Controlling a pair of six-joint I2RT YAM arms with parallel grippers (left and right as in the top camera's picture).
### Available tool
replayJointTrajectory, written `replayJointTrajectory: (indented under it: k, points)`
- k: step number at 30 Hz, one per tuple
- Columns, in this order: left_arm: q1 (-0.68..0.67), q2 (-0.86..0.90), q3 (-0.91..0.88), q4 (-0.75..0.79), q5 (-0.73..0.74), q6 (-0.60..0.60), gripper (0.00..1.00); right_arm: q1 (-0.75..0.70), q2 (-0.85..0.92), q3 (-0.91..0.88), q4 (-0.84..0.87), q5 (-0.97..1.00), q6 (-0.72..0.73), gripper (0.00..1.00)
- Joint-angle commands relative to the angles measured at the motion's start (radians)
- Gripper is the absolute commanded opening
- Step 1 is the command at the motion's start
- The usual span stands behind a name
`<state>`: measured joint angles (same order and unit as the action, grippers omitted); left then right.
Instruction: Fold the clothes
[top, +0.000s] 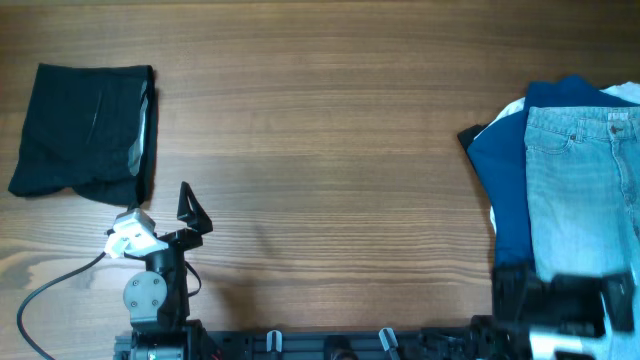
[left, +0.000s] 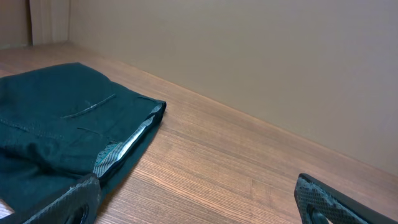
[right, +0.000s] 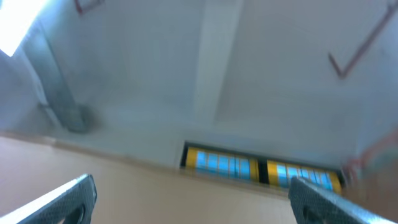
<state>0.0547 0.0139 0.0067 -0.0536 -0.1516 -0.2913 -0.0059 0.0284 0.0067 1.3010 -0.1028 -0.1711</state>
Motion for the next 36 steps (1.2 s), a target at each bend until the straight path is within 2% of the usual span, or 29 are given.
replayJointTrajectory:
  k: [1, 5, 10, 19, 22, 28, 36]
  points:
    - [0.007, -0.009, -0.001, -0.006, 0.005, -0.005, 1.00, -0.005, -0.007, -0.002, 0.109, -0.079, -0.036, 1.00]
    - [0.007, -0.009, -0.001, -0.006, 0.005, -0.005, 1.00, -0.005, -0.007, -0.002, 0.207, -0.079, -0.037, 1.00]
    - [0.007, -0.009, -0.001, -0.006, 0.005, -0.005, 1.00, -0.005, -0.007, -0.002, 0.199, -0.077, -0.041, 1.00]
    - [0.007, -0.009, -0.001, -0.006, 0.005, -0.005, 1.00, -0.005, -0.007, -0.002, 0.328, -0.071, -0.198, 1.00]
    - [0.007, -0.009, -0.001, -0.006, 0.005, -0.005, 1.00, -0.005, -0.007, -0.002, 0.338, -0.027, -0.164, 1.00]
    - [0.007, -0.009, -0.001, -0.006, 0.005, -0.005, 1.00, -0.005, -0.007, -0.002, 0.351, 0.194, 0.057, 1.00]
    - [0.007, -0.009, -0.001, -0.006, 0.005, -0.005, 1.00, -0.005, -0.007, -0.002, 0.290, 0.193, 0.066, 1.00]
